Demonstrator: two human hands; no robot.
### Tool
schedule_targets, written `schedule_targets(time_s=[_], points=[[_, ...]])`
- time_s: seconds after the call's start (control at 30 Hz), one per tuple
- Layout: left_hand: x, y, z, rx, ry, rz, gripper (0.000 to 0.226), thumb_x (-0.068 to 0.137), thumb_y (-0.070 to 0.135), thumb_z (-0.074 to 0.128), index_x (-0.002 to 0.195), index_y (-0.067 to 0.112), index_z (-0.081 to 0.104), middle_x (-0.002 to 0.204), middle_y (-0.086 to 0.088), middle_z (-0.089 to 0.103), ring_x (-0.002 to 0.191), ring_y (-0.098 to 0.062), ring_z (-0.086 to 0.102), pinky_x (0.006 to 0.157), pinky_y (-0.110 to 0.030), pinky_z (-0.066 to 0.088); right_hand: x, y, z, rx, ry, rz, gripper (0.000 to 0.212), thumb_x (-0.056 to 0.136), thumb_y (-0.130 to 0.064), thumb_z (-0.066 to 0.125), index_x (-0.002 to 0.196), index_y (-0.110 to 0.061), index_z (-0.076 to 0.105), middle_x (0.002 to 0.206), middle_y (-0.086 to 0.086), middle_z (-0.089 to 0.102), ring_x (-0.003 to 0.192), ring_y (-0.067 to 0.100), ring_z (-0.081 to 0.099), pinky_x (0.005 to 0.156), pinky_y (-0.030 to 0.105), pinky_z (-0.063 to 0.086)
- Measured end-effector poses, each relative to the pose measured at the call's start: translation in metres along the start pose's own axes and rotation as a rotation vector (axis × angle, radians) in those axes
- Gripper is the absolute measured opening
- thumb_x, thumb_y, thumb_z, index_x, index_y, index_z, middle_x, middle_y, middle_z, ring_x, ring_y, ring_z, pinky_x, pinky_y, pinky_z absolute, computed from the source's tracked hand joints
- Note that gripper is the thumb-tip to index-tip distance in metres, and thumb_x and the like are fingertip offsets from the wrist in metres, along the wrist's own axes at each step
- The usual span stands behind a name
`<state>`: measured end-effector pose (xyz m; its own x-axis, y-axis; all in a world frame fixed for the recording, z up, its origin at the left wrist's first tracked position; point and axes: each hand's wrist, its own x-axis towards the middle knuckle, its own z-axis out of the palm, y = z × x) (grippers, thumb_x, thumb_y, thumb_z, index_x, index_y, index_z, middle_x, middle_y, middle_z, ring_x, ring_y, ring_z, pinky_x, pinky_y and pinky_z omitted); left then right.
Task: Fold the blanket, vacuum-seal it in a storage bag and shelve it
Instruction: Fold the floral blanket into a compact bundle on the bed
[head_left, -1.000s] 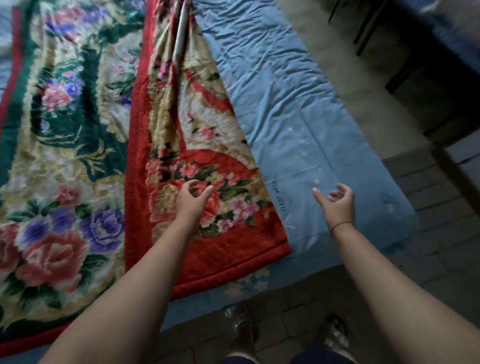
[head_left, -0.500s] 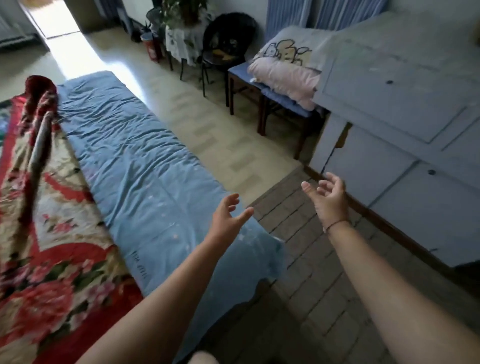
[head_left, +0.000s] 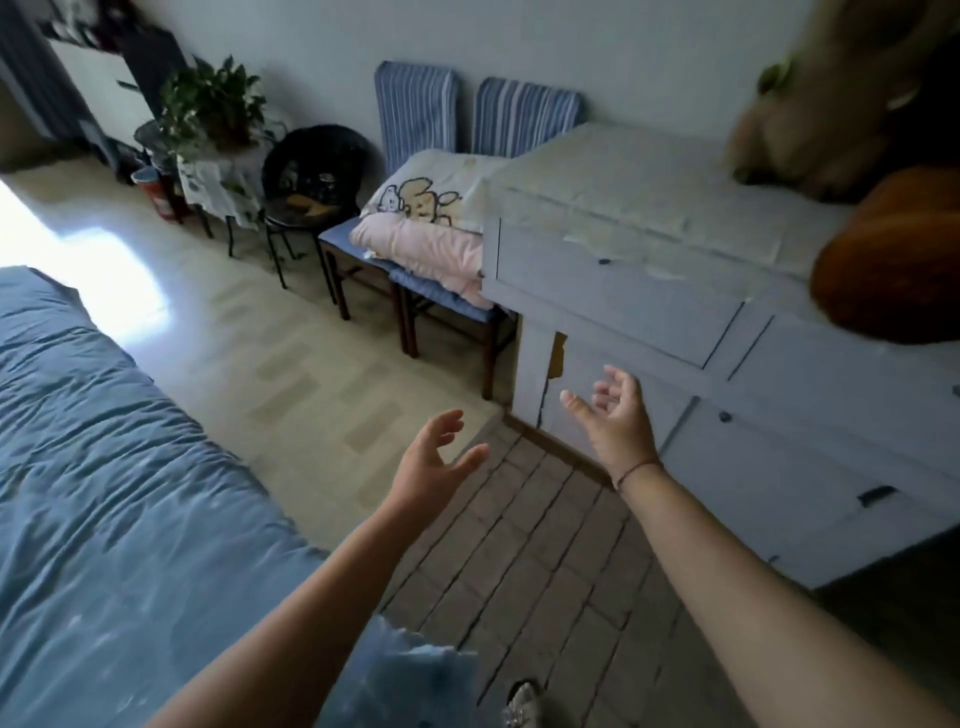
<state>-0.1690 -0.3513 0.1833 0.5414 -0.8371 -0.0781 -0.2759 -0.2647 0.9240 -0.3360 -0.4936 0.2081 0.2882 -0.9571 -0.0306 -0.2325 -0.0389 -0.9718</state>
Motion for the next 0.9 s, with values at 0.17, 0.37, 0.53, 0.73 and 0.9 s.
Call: schedule_targets(time_s=[0.17, 0.37, 0.53, 0.73, 0.9], points=[[0.088, 0.012, 0.002, -0.014, 0.016, -0.016, 0.060, 0.082, 0.036, 0.073, 0.135, 0.027, 0.046, 0.129, 0.008, 0.054, 0.120, -0.008, 0.049, 0.097, -0.024, 0.039, 0.107, -0.028, 0.017, -0.009, -0.180, -0.007, 0.077, 0.089, -0.021, 0.068, 0.151, -0.012, 0.024, 0.145, 0.015, 0.045, 0.130, 0.024, 0.048, 0.105, 0.035, 0.042], [0.172, 0.020, -0.026, 0.011, 0.062, -0.069, 0.064, 0.082, 0.038, 0.073, 0.138, 0.029, 0.044, 0.129, 0.009, 0.054, 0.120, -0.007, 0.048, 0.095, -0.022, 0.036, 0.202, -0.056, 0.073, -0.069, -0.303, -0.052, 0.087, 0.084, -0.031, 0.072, 0.153, -0.018, 0.020, 0.148, 0.012, 0.042, 0.134, 0.024, 0.044, 0.110, 0.040, 0.039], [0.258, 0.014, -0.072, -0.008, 0.178, -0.073, 0.065, 0.082, 0.035, 0.072, 0.139, 0.025, 0.044, 0.130, 0.007, 0.055, 0.120, -0.005, 0.047, 0.095, -0.020, 0.033, 0.291, -0.081, 0.148, -0.081, -0.421, -0.119, 0.081, 0.086, -0.032, 0.071, 0.150, -0.018, 0.023, 0.148, 0.011, 0.041, 0.134, 0.024, 0.043, 0.110, 0.037, 0.038], [0.369, -0.004, -0.142, -0.037, 0.342, -0.153, 0.062, 0.084, 0.027, 0.072, 0.139, 0.017, 0.045, 0.129, -0.001, 0.057, 0.117, -0.007, 0.049, 0.086, -0.007, 0.034, 0.412, -0.119, 0.271, -0.065, -0.581, -0.124, 0.082, 0.090, -0.028, 0.066, 0.153, -0.015, 0.015, 0.126, 0.006, 0.053, 0.122, 0.023, 0.054, 0.108, 0.040, 0.042], [0.431, -0.022, -0.230, -0.026, 0.523, -0.200, 0.060, 0.084, 0.031, 0.071, 0.138, 0.020, 0.047, 0.121, 0.007, 0.058, 0.114, -0.006, 0.052, 0.093, -0.018, 0.041, 0.476, -0.156, 0.406, -0.078, -0.751, -0.206, 0.080, 0.090, -0.020, 0.067, 0.151, -0.011, 0.017, 0.121, 0.016, 0.059, 0.109, 0.024, 0.059, 0.091, 0.026, 0.044]])
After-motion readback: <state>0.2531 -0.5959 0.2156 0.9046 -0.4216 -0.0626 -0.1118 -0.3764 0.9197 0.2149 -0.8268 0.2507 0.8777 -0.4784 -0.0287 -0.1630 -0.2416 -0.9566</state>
